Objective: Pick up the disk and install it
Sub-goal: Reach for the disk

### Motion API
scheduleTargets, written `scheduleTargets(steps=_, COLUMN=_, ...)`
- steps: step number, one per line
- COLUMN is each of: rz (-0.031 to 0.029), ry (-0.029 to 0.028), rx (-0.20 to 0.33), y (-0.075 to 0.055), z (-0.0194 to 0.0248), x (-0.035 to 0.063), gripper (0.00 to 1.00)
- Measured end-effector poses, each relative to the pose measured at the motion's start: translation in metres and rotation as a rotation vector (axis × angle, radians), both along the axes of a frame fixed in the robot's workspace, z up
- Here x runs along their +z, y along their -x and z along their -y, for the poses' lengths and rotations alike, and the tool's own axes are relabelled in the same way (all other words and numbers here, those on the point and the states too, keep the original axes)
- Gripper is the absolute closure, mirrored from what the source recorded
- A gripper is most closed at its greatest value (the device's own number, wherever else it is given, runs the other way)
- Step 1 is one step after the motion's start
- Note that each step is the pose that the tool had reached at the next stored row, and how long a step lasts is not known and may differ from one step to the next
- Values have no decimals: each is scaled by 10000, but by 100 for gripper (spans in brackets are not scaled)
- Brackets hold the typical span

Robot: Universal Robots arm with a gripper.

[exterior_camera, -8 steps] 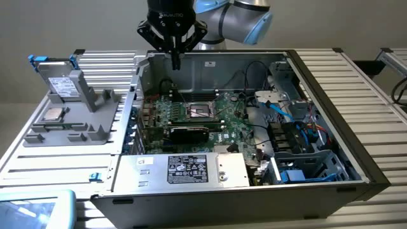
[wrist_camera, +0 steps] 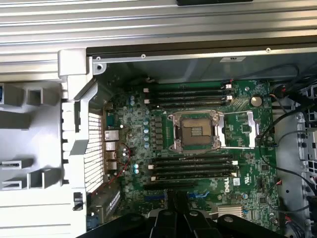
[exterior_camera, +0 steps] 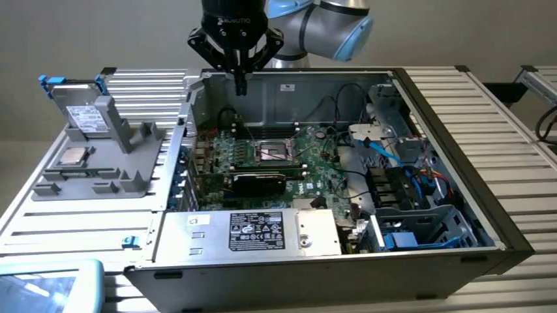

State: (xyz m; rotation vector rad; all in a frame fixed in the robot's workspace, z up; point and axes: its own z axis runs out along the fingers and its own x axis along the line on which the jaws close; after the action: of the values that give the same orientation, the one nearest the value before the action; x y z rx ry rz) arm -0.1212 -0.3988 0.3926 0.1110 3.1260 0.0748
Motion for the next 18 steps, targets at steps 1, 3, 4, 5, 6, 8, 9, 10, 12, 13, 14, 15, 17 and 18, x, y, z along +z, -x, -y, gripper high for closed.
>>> scheduleTargets(steps=1, rz=0, ry=0, rx=0, y=0, z=0, x=0, gripper=89)
scheduleTargets(steps=3, rz=0, ry=0, rx=0, y=0, z=0, x=0, gripper=89)
scheduleTargets(steps=4, rz=-1, ry=0, rx=0, y=0, z=0, x=0, gripper=89)
scheduleTargets(steps=5, rz=-3, ry=0, rx=-4, y=5, z=-1, x=0, gripper=89)
scheduleTargets(steps=6, rz=-3, ry=0, rx=-3, y=20, z=-1, x=0, gripper=89)
scheduleTargets(steps=8, rz=-3, ry=1, rx=0, y=88, z=-3, x=0, gripper=89)
scheduleTargets(steps=9, rz=-3, ry=0, rx=-1, y=132, z=-3, x=-1, gripper=89)
scheduleTargets(steps=10, rz=-3, ry=0, rx=-1, y=177, z=-3, x=-1, gripper=89)
scheduleTargets(steps=12, rz=-2, ry=0, rx=0, y=267, z=-4, x=-1, gripper=89)
scheduleTargets(steps=13, rz=-3, ry=0, rx=-1, y=313, z=-5, x=-1, gripper=89)
scheduleTargets(steps=14, rz=-3, ry=0, rx=0, y=358, z=-5, x=-1, gripper=89)
scheduleTargets(steps=15, rz=-3, ry=0, rx=2, y=403, z=-5, x=-1, gripper=89)
scheduleTargets(steps=17, rz=-4, ry=1, rx=2, y=495, z=-7, x=0, gripper=89)
scheduleTargets(steps=18, rz=-3, ry=0, rx=5, y=538, z=-8, x=-1, gripper=89)
